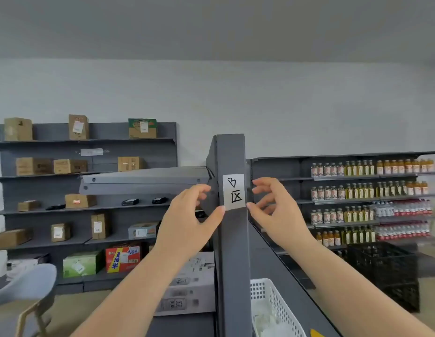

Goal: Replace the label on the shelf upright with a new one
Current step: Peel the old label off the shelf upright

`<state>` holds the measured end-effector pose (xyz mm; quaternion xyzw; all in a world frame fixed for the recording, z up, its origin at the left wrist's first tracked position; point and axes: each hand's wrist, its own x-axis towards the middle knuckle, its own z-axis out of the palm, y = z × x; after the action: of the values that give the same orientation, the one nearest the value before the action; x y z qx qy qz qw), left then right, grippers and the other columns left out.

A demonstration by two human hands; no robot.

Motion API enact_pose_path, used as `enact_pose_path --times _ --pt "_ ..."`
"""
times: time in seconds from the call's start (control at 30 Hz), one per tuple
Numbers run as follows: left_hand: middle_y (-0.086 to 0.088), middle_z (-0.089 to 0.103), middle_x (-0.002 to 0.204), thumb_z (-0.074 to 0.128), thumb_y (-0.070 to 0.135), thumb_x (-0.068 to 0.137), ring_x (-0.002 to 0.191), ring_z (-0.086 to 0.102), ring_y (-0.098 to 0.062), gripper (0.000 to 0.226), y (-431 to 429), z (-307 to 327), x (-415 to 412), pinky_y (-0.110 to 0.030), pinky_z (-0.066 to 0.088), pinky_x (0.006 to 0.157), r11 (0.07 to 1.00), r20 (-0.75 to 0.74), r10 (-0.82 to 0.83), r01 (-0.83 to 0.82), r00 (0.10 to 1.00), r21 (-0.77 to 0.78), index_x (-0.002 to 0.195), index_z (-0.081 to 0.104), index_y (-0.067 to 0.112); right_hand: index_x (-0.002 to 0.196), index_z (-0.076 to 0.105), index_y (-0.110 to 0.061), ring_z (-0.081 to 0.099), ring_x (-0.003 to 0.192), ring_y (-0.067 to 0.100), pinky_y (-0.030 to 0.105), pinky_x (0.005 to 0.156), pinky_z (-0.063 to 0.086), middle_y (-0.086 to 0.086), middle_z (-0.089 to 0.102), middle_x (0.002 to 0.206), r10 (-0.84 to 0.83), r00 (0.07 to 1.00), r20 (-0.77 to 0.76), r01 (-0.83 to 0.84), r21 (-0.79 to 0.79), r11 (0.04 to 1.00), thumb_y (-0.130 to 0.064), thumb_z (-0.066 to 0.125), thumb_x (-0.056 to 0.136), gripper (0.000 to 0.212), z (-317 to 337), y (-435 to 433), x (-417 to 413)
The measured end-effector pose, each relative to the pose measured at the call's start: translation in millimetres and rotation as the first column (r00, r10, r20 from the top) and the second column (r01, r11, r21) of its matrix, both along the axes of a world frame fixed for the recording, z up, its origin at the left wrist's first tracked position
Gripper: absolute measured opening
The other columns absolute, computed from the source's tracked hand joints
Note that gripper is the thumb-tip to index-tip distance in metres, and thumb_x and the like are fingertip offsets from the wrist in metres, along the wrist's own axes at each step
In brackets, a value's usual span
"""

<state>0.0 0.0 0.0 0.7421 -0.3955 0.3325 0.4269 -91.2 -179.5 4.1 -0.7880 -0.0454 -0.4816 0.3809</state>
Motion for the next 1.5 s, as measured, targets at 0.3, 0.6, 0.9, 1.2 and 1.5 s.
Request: enact_pose_path --times 0.3,0.6,0.9,1.2,1.5 --pt "0.020 0.060 0.095 0.053 0.058 0.073 0.089 0.056 -0.001 0.049 -26.6 -5.7 20.1 -0.029 0.053 0.074 0.996 -0.039 -0.023 0.019 0.999 -0.085 0.117 0.054 0.038 0.116 0.050 -0.040 0.057 0.073 0.012 0.035 0.068 0.057 -0.014 0.058 0.103 -0.001 1.000 0.027 0.003 -0.073 0.997 -0.020 0.068 0.082 0.043 6.9 -18.3 29.7" --pt "0.019 0.063 0.091 0.052 0.060 0.072 0.075 0.061 -0.003 0.050 -38.2 -1.2 12.0 -0.035 0.058 0.069 0.995 -0.086 0.041 -0.049 0.995 -0.083 0.117 0.054 0.037 0.132 0.047 -0.036 0.056 0.080 0.011 0.029 0.071 0.055 -0.014 0.057 0.103 -0.036 0.997 0.064 0.049 -0.227 0.973 -0.020 0.064 0.086 0.052 13.7 -24.1 33.9" --pt "0.019 0.062 0.089 0.058 0.053 0.075 0.080 0.061 -0.003 0.042 -39.3 -2.3 8.4 -0.035 0.059 0.072 0.995 -0.096 0.054 -0.062 0.994 -0.082 0.114 0.054 0.038 0.108 0.064 -0.028 0.055 0.077 0.010 0.015 0.062 0.046 -0.015 0.060 0.096 -0.035 0.993 0.117 0.060 -0.211 0.976 -0.015 0.065 0.084 0.027 21.3 -24.0 36.2" --pt "0.023 0.058 0.089 0.065 0.027 0.083 0.084 0.061 -0.004 0.042 -35.5 -0.1 3.1 -0.030 0.056 0.078 0.997 -0.159 0.027 -0.038 0.987 -0.070 0.123 0.055 0.032 0.082 0.062 -0.018 0.049 0.067 0.007 0.023 0.065 0.044 -0.003 0.061 0.085 -0.061 0.996 0.071 0.072 -0.157 0.985 -0.015 0.061 0.089 0.007 45.0 -17.1 43.0" --pt "0.015 0.064 0.094 0.066 0.022 0.083 0.086 0.062 -0.007 0.061 -30.7 1.3 -4.8 -0.025 0.055 0.073 0.995 -0.171 -0.052 0.037 0.984 -0.091 0.139 0.042 0.029 0.085 0.059 -0.013 0.053 0.079 0.011 0.025 0.072 0.044 0.000 0.060 0.090 -0.068 0.998 0.019 0.070 -0.189 0.979 -0.010 0.054 0.092 0.009 44.5 -9.7 32.4"
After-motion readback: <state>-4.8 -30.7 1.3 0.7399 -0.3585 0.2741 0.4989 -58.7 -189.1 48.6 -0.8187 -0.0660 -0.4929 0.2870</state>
